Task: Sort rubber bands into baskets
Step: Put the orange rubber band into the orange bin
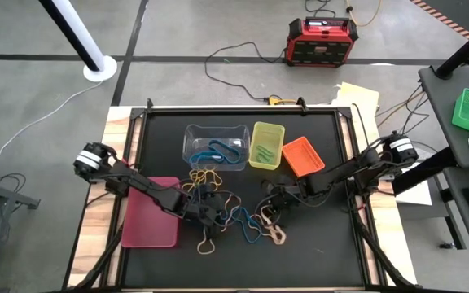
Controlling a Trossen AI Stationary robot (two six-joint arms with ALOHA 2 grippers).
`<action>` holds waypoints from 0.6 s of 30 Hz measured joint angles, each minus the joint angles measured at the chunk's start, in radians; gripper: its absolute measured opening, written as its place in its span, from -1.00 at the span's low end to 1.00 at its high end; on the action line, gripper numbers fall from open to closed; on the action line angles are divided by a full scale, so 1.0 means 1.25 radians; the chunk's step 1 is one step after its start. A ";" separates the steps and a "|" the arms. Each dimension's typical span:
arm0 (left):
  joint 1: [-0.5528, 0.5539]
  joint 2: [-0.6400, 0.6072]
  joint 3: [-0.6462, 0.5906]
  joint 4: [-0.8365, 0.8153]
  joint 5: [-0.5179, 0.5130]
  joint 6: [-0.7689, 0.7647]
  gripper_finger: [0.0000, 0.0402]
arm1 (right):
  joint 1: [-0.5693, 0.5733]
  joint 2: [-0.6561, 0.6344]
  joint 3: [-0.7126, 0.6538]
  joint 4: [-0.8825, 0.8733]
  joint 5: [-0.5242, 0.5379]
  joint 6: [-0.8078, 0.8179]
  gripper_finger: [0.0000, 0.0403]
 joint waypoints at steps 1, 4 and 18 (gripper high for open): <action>0.000 0.002 0.000 0.000 0.000 -0.003 -0.21 | 0.000 -0.009 0.007 -0.012 -0.004 0.003 -0.92; 0.000 0.016 0.000 0.000 -0.004 -0.015 -0.21 | 0.001 -0.038 0.030 -0.067 -0.004 0.002 -0.95; 0.001 0.034 0.000 -0.002 -0.009 -0.022 -0.21 | 0.012 -0.171 0.292 -0.698 0.226 0.020 -0.96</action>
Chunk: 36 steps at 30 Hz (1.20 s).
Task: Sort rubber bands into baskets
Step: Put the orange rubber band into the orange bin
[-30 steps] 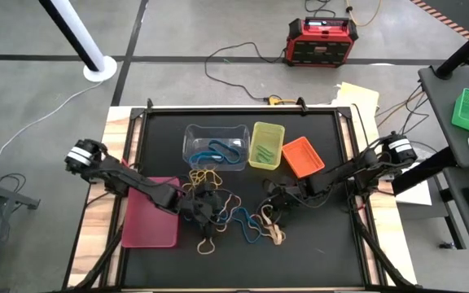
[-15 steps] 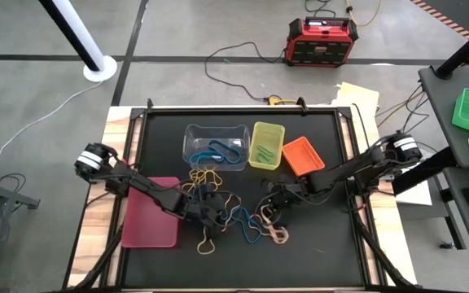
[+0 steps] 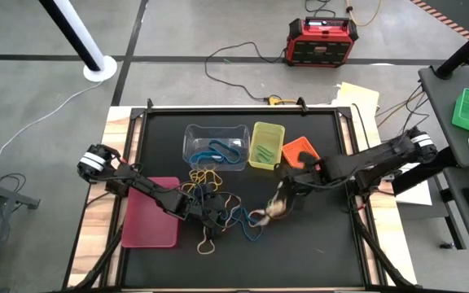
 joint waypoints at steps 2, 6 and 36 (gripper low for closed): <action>0.000 0.000 0.000 -0.004 -0.006 0.000 -0.21 | -0.001 -0.010 0.044 -0.107 0.062 0.027 -0.96; 0.001 0.000 0.000 -0.007 -0.018 -0.002 -0.21 | -0.020 -0.033 0.084 -0.233 0.147 0.069 -0.96; -0.038 -0.157 0.067 -0.128 -0.035 0.087 -0.21 | -0.290 -0.086 -0.088 -0.105 0.156 -0.085 -0.23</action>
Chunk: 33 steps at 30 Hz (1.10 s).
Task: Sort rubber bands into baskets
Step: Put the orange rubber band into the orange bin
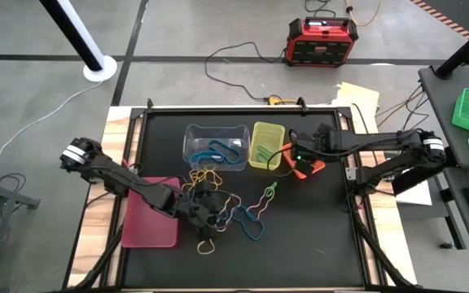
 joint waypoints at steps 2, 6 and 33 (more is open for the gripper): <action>-0.009 -0.018 -0.003 -0.009 -0.012 0.008 -0.21 | 0.009 -0.013 0.005 0.040 -0.044 -0.002 -0.11; -0.021 -0.047 -0.008 -0.023 -0.021 0.013 -0.21 | 0.054 -0.030 -0.010 0.222 -0.227 -0.090 0.03; -0.067 -0.124 -0.009 -0.096 -0.103 0.036 -0.21 | 0.239 0.456 0.063 0.588 -0.330 -0.340 -0.28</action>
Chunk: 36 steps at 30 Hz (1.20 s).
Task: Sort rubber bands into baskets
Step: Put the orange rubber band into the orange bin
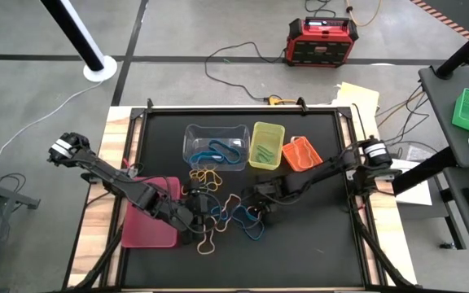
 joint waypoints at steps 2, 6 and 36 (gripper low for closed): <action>0.000 0.000 0.000 0.001 -0.008 0.001 -0.21 | -0.002 0.012 0.005 0.001 -0.004 -0.013 -0.48; -0.001 0.000 0.000 0.001 -0.018 0.003 -0.21 | -0.003 0.015 0.017 -0.015 -0.015 -0.033 -0.89; -0.010 -0.131 0.000 -0.005 -0.120 0.067 -0.21 | -0.114 -0.452 0.027 -0.620 0.469 0.380 -0.96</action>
